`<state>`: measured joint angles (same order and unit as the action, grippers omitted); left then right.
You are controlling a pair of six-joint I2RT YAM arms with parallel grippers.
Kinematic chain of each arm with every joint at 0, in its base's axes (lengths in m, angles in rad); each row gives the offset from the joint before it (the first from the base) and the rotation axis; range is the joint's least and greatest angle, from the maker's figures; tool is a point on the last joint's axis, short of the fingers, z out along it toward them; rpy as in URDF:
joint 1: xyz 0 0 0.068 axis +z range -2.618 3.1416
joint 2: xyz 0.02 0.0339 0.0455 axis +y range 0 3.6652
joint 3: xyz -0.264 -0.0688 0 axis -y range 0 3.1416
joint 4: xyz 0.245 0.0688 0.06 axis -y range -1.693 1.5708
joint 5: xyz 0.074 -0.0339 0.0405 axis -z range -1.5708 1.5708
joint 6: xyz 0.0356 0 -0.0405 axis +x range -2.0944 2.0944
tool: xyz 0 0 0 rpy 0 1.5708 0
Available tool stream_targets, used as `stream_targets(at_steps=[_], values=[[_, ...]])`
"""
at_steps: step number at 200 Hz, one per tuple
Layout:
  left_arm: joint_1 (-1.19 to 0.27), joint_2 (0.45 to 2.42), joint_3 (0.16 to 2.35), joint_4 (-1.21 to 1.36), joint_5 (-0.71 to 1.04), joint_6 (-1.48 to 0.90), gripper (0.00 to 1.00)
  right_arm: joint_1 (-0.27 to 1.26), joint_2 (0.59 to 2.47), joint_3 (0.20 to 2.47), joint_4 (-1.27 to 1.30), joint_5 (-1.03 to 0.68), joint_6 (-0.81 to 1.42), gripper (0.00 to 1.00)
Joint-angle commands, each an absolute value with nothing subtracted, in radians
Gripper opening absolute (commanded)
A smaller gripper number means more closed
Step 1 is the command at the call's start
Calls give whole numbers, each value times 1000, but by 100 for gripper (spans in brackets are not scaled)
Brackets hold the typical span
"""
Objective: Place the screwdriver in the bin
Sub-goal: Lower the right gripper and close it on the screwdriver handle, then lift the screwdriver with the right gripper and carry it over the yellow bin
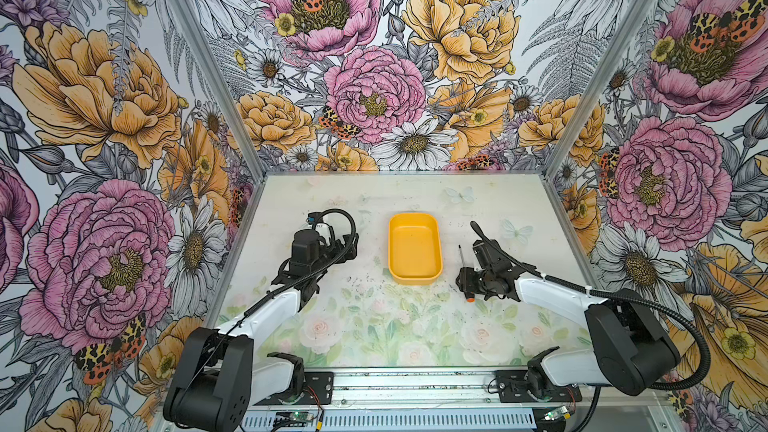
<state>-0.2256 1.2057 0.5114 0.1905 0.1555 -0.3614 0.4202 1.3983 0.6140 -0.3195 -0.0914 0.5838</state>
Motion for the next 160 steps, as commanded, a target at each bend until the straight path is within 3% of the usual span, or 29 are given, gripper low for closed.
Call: stream_targets(at_steps=[1, 29, 78, 160], values=[[-238, 1196, 512, 183, 168, -372, 99, 439, 1429, 638, -353, -36, 611, 51], [-239, 1191, 511, 175, 165, -370, 99, 461, 1454, 660, -386, -14, 614, 41], [-247, 1171, 506, 175, 178, -359, 99, 467, 1474, 673, -418, -10, 620, 0], [-248, 1179, 513, 175, 178, -359, 99, 444, 1355, 800, -511, -53, 554, 0]])
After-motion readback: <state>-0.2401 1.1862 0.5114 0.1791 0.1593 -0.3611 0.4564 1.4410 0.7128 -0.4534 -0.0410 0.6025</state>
